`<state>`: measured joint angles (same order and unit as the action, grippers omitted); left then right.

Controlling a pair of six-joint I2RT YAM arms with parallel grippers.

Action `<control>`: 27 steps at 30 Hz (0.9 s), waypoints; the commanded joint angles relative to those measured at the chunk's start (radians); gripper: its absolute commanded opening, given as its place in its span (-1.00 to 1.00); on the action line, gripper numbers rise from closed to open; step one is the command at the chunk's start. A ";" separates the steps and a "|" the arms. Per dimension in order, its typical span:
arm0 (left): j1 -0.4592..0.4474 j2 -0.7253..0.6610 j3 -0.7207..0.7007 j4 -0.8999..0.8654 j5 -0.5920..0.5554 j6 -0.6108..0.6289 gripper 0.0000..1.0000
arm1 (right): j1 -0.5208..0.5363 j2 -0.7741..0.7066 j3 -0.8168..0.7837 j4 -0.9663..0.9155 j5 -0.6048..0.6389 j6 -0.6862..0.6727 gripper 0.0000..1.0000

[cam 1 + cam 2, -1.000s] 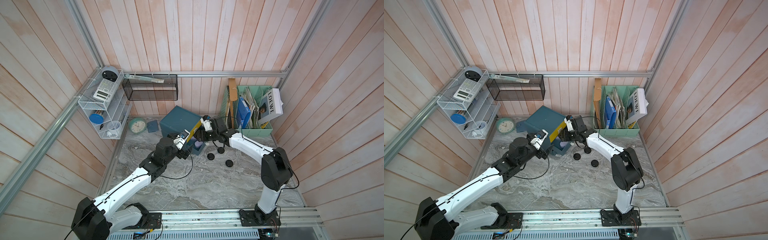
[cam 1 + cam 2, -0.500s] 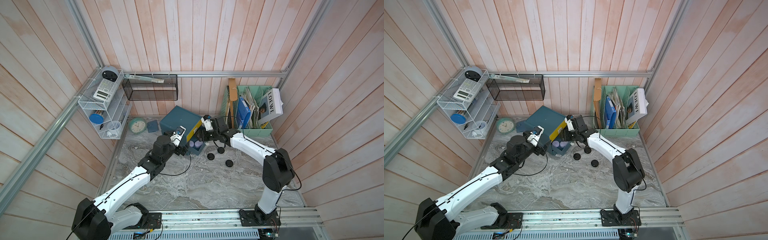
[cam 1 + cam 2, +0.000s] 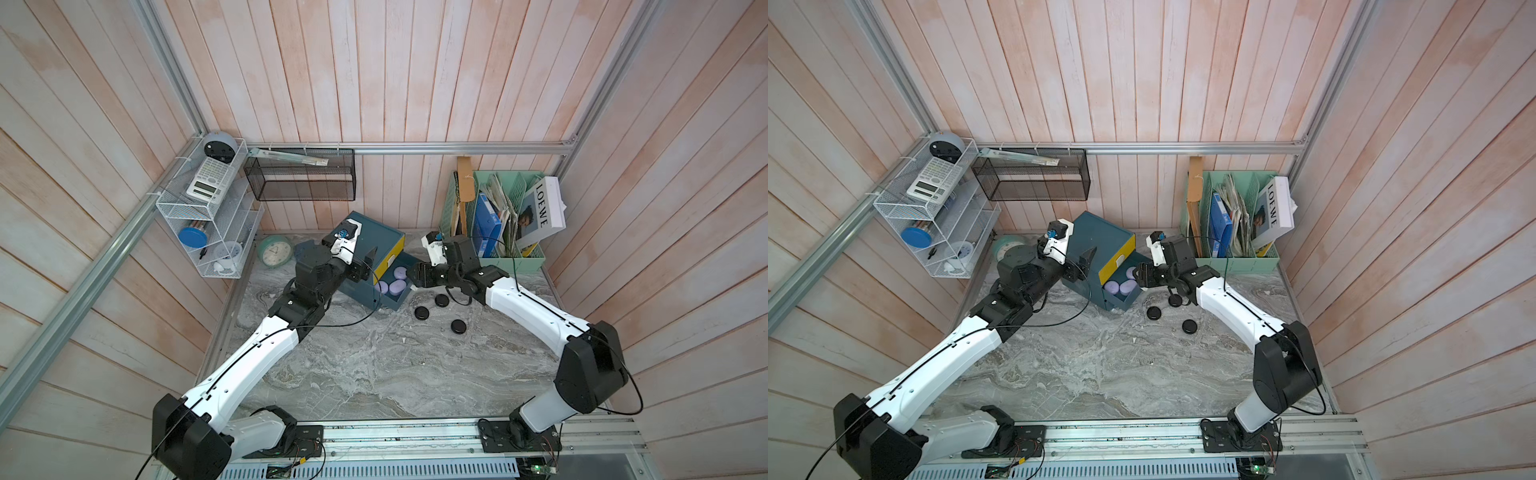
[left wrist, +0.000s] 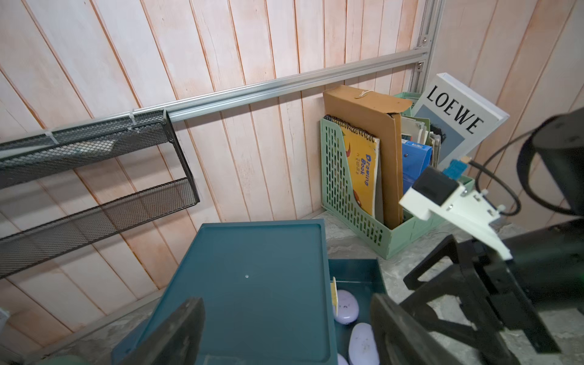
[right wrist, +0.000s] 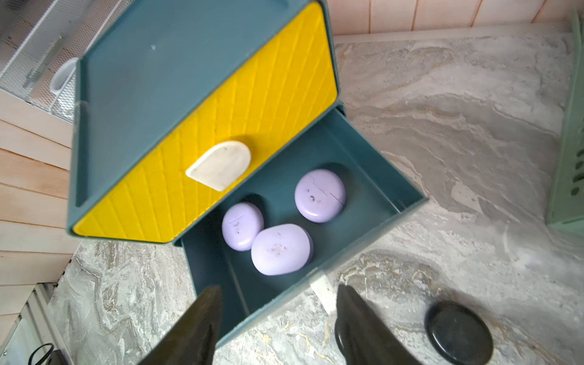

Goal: Put the bluetooth earphones in the drawer according to color
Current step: Close the drawer in the storage box.

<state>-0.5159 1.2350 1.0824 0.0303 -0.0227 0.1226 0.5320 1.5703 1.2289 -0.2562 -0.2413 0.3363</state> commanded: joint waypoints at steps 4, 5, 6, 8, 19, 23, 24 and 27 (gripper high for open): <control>0.004 0.061 0.014 0.007 0.042 -0.027 0.10 | -0.012 -0.058 -0.075 0.029 0.024 0.004 0.28; 0.005 0.065 0.004 0.022 0.042 -0.029 -0.03 | -0.013 -0.056 -0.077 0.023 0.025 0.005 0.28; 0.006 0.068 -0.004 0.035 0.042 -0.031 -0.19 | -0.013 -0.056 -0.079 0.020 0.026 0.005 0.28; 0.013 0.083 -0.012 0.049 0.046 -0.041 -0.51 | -0.013 -0.059 -0.084 0.018 0.029 0.006 0.28; 0.047 0.133 -0.079 0.119 0.071 -0.114 -0.95 | -0.014 -0.103 -0.157 0.016 0.046 0.036 0.07; 0.048 0.166 -0.070 0.096 0.081 -0.128 -1.00 | -0.013 -0.113 -0.191 0.032 0.040 0.054 0.07; 0.048 0.171 -0.070 0.096 0.081 -0.129 -1.00 | -0.013 -0.114 -0.193 0.032 0.038 0.057 0.08; 0.048 0.190 -0.067 0.095 0.076 -0.135 -1.00 | -0.012 -0.112 -0.201 0.032 0.024 0.065 0.08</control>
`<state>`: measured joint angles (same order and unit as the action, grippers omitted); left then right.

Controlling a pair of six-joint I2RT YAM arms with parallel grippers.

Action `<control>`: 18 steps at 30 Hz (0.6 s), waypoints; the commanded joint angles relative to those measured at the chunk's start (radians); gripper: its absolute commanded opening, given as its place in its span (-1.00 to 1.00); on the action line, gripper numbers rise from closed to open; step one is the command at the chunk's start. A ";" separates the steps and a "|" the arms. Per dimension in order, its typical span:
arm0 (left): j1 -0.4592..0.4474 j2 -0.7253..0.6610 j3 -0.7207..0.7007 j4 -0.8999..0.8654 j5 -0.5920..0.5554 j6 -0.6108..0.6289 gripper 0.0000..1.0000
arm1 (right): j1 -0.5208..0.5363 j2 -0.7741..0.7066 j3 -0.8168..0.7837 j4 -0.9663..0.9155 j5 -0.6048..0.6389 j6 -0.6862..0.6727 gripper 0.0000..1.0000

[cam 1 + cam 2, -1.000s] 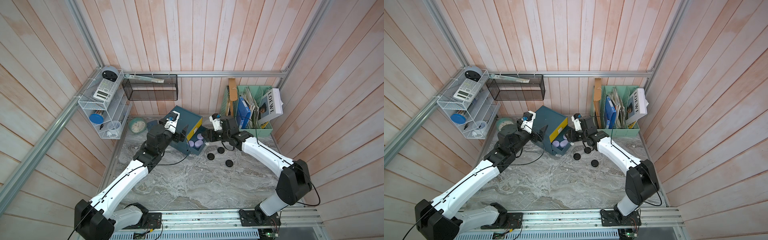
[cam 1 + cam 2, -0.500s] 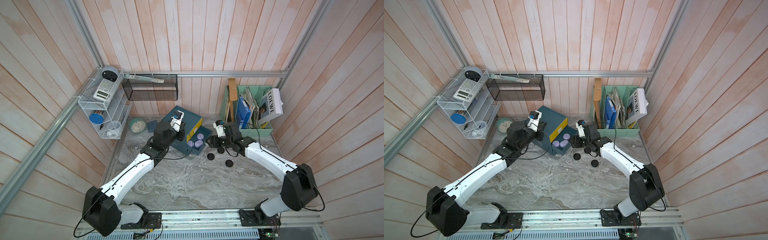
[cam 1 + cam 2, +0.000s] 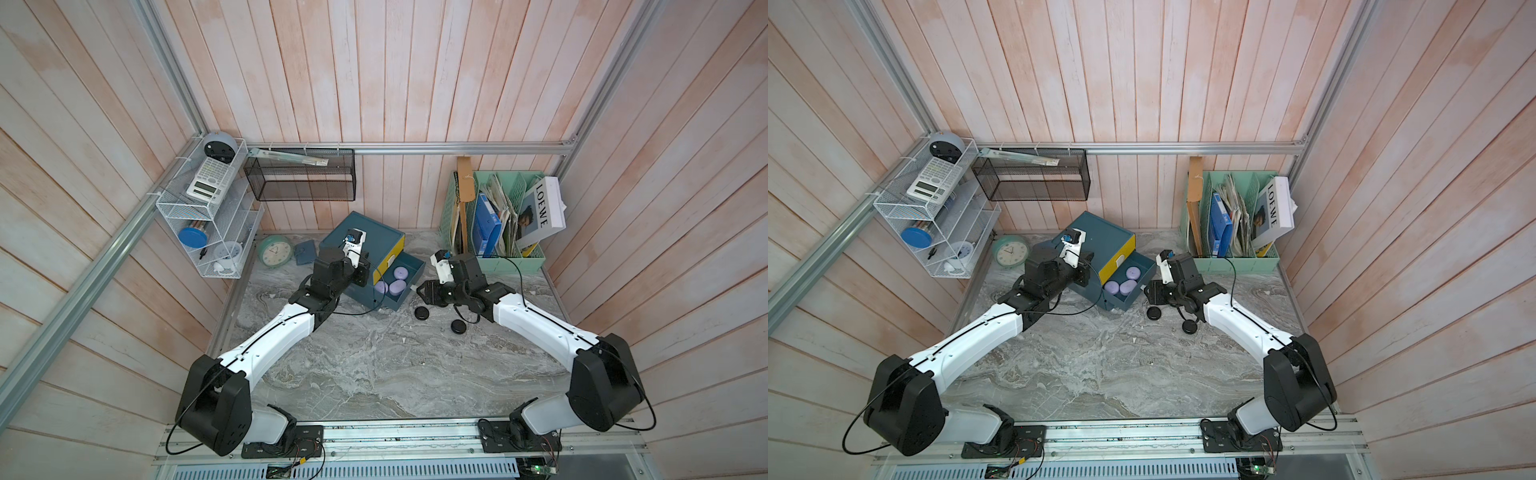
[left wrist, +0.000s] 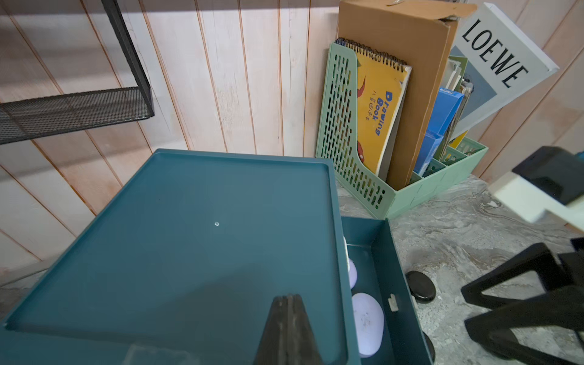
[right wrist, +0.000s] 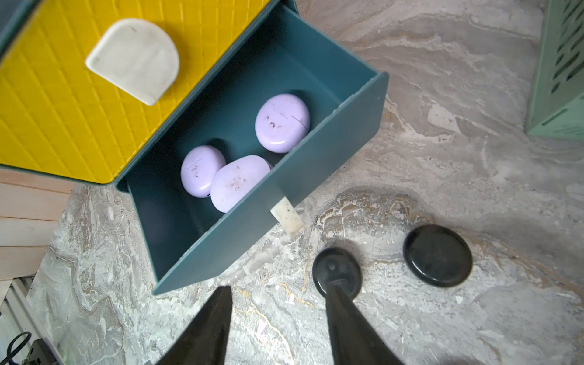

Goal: Put the bluetooth earphones in the drawer according to color
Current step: Close the drawer in the storage box.

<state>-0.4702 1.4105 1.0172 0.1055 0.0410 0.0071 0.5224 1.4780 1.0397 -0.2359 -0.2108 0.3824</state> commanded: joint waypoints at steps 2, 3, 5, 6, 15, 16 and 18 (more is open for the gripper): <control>0.002 0.025 0.004 0.011 0.011 -0.022 -1.00 | -0.003 -0.017 -0.018 0.012 -0.014 0.024 0.08; 0.002 0.029 0.006 0.007 0.011 -0.025 -1.00 | -0.003 -0.016 -0.022 0.013 -0.016 0.026 0.08; 0.002 0.037 0.010 -0.005 0.012 -0.025 -1.00 | -0.001 -0.013 -0.031 0.018 -0.018 0.030 0.08; 0.002 0.042 0.013 -0.010 0.012 -0.027 -1.00 | -0.001 -0.011 -0.035 0.021 -0.019 0.034 0.08; 0.001 0.083 0.051 -0.100 -0.047 -0.059 -1.00 | 0.003 0.019 -0.049 0.062 -0.048 0.062 0.13; 0.001 0.083 0.052 -0.100 -0.042 -0.056 -1.00 | 0.003 0.024 -0.046 0.068 -0.050 0.065 0.13; 0.001 0.081 0.051 -0.101 -0.035 -0.053 -1.00 | 0.004 0.032 -0.044 0.079 -0.057 0.072 0.09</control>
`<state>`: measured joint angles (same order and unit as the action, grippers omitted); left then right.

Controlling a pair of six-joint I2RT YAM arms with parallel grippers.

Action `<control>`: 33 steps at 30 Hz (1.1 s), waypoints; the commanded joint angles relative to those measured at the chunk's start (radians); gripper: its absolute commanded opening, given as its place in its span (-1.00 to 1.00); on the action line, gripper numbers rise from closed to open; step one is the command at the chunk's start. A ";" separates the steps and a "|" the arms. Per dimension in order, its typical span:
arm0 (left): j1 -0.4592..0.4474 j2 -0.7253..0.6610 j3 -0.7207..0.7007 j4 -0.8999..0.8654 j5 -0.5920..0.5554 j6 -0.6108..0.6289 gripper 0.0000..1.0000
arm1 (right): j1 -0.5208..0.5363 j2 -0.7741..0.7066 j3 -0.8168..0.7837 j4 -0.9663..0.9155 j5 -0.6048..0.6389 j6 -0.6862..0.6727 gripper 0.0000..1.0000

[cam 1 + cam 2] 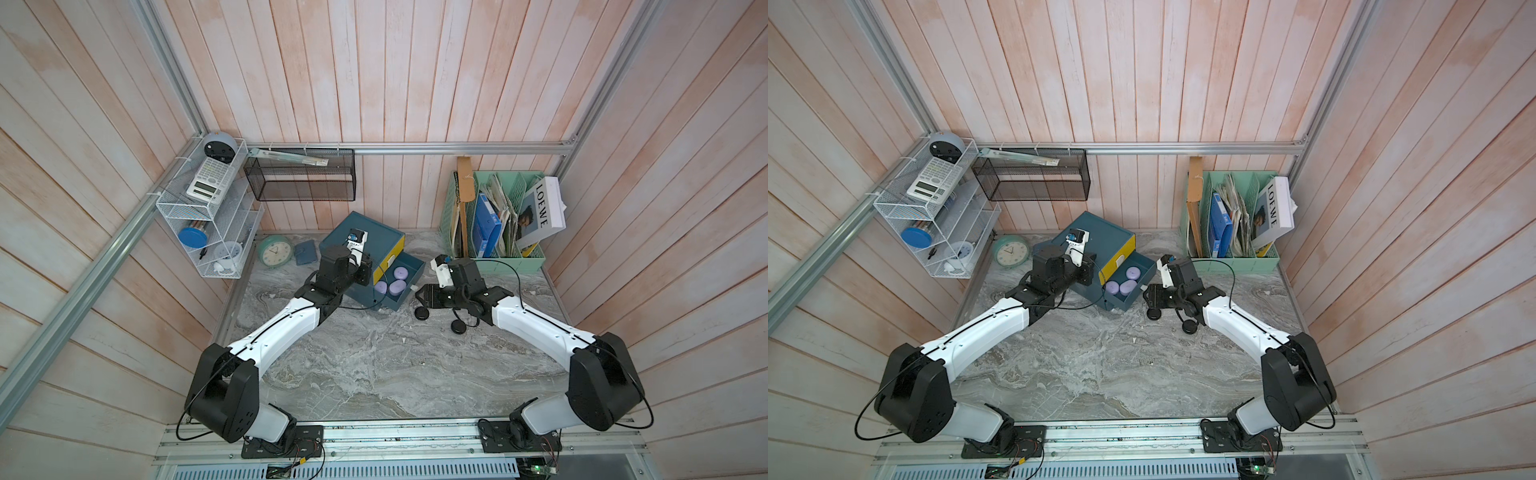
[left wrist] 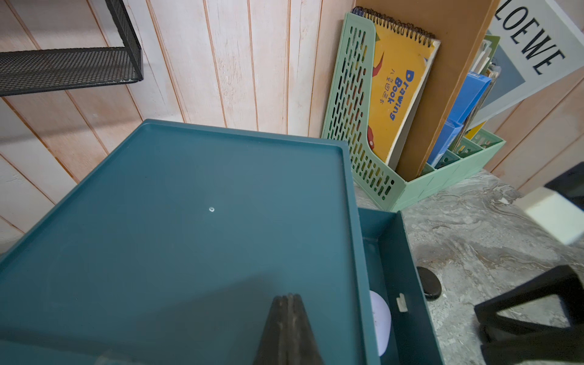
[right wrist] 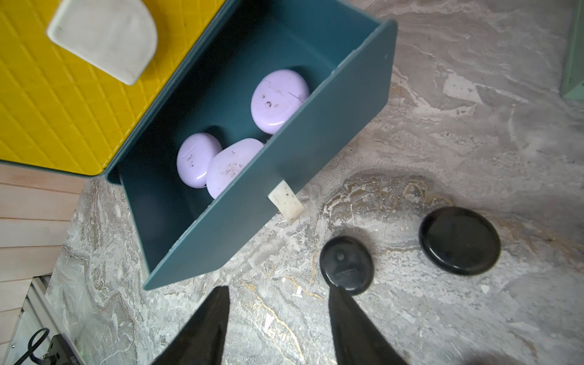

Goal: Put the bluetooth earphones in the drawer according to color
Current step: Close the drawer in the storage box.

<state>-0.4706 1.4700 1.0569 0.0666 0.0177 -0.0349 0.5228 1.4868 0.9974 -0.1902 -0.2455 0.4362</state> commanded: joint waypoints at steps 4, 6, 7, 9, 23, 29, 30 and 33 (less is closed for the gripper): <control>0.001 0.020 0.016 -0.070 -0.009 -0.011 -1.00 | 0.003 0.049 0.003 0.058 -0.045 0.038 -0.15; 0.001 0.020 0.021 -0.081 -0.008 -0.013 -1.00 | 0.004 0.061 0.007 0.070 -0.053 0.045 -0.36; 0.000 0.018 0.023 -0.084 -0.006 -0.013 -1.00 | 0.005 0.067 0.010 0.075 -0.058 0.048 -0.46; -0.004 0.017 0.027 -0.094 -0.008 -0.011 -1.00 | 0.005 0.078 0.019 0.084 -0.065 0.054 -0.65; -0.034 -0.005 0.035 -0.136 -0.056 0.041 -1.00 | 0.031 0.165 0.082 0.146 -0.086 0.097 -1.00; -0.041 -0.003 0.037 -0.141 -0.064 0.043 -1.00 | 0.038 0.199 0.110 0.190 -0.090 0.119 -1.00; -0.042 -0.002 0.040 -0.144 -0.065 0.043 -1.00 | 0.039 0.207 0.111 0.206 -0.092 0.127 -1.00; -0.045 -0.004 0.040 -0.148 -0.066 0.046 -1.00 | 0.042 0.236 0.120 0.251 -0.104 0.153 -1.00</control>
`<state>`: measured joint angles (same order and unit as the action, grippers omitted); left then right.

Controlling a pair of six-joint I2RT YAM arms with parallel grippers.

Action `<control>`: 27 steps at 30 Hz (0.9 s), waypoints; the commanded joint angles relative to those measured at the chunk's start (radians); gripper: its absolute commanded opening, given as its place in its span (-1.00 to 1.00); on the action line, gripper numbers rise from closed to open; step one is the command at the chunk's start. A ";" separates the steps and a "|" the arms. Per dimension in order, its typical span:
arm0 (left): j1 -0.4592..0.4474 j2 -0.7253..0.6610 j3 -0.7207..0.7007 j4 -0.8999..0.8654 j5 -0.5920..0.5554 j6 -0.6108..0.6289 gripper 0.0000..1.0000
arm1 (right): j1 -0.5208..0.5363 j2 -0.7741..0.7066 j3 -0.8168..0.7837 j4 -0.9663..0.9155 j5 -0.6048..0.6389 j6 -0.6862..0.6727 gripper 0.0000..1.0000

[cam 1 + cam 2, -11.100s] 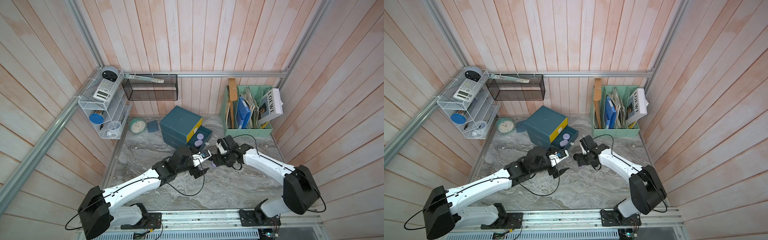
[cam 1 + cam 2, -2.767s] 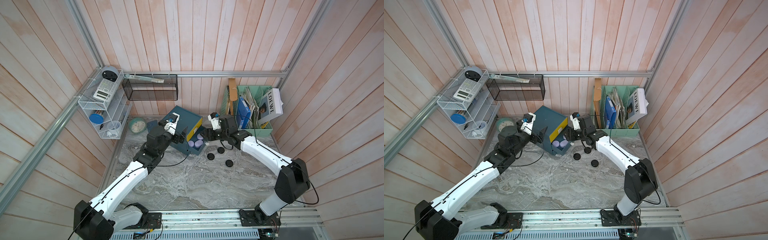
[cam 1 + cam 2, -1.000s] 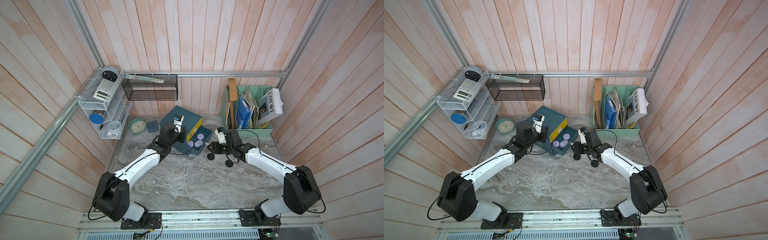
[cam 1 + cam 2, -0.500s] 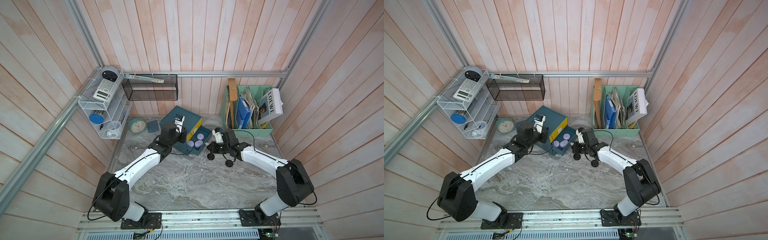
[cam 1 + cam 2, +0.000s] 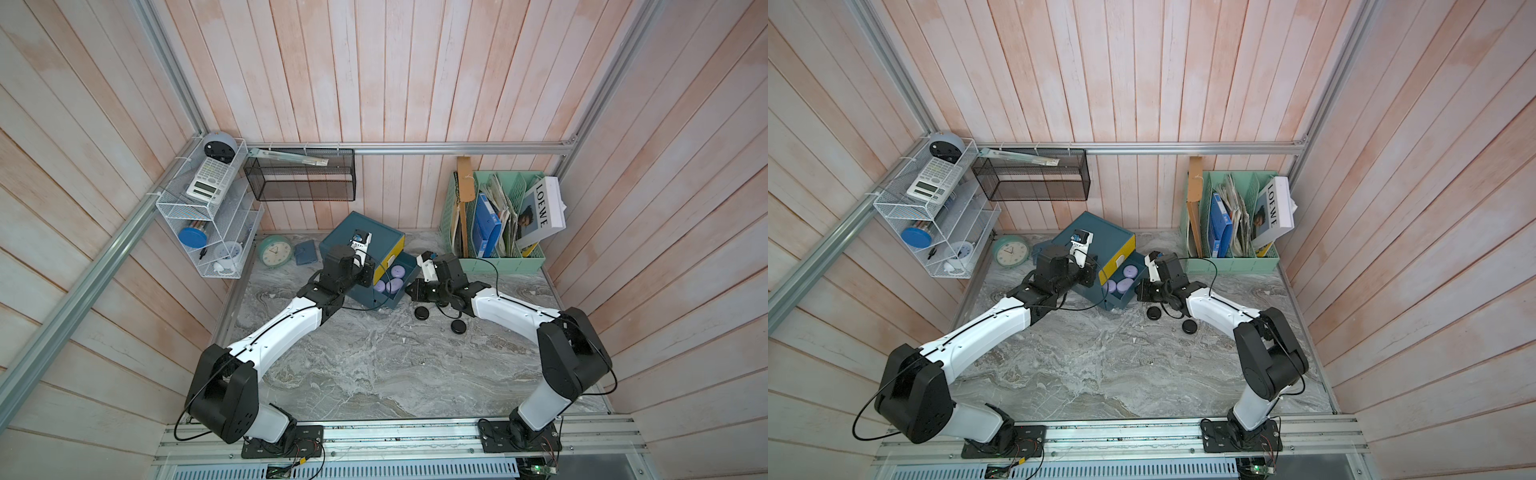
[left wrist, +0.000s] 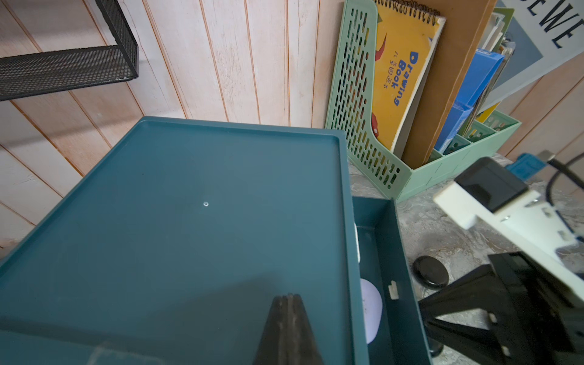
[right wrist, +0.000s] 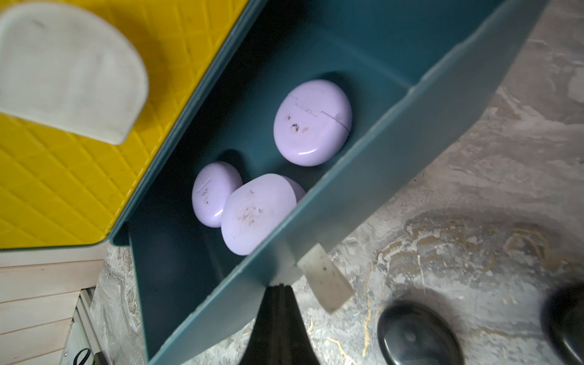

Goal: Put the bluetooth earphones in the drawer according to color
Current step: Close the drawer in the storage box.

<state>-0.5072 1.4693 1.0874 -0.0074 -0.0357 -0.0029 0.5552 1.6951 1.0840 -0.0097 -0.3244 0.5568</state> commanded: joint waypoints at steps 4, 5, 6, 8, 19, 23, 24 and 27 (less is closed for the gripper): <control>-0.013 -0.008 0.008 -0.074 -0.016 0.022 -1.00 | 0.013 0.072 0.060 0.113 -0.044 0.063 -1.00; -0.014 -0.010 0.008 -0.074 -0.015 0.023 -1.00 | 0.014 0.080 0.066 0.118 -0.046 0.064 -1.00; -0.014 -0.009 0.008 -0.074 -0.015 0.025 -1.00 | 0.014 0.088 0.077 0.119 -0.044 0.066 -1.00; -0.019 -0.011 0.007 -0.078 -0.020 0.032 -1.00 | 0.014 0.101 0.092 0.120 -0.041 0.065 -1.00; -0.043 -0.021 0.003 -0.086 -0.056 0.074 -1.00 | 0.014 0.171 0.178 0.120 -0.052 0.061 -1.00; -0.050 -0.026 0.001 -0.086 -0.058 0.082 -1.00 | 0.013 0.188 0.198 0.117 -0.058 0.059 -1.00; -0.051 -0.026 0.000 -0.086 -0.059 0.084 -1.00 | 0.013 0.193 0.203 0.119 -0.060 0.063 -1.00; -0.054 -0.026 -0.001 -0.086 -0.059 0.089 -1.00 | 0.013 0.209 0.215 0.126 -0.073 0.068 -1.00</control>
<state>-0.5529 1.4563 1.0882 -0.0364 -0.0875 0.0677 0.5625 1.8771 1.2686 0.0875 -0.3725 0.6147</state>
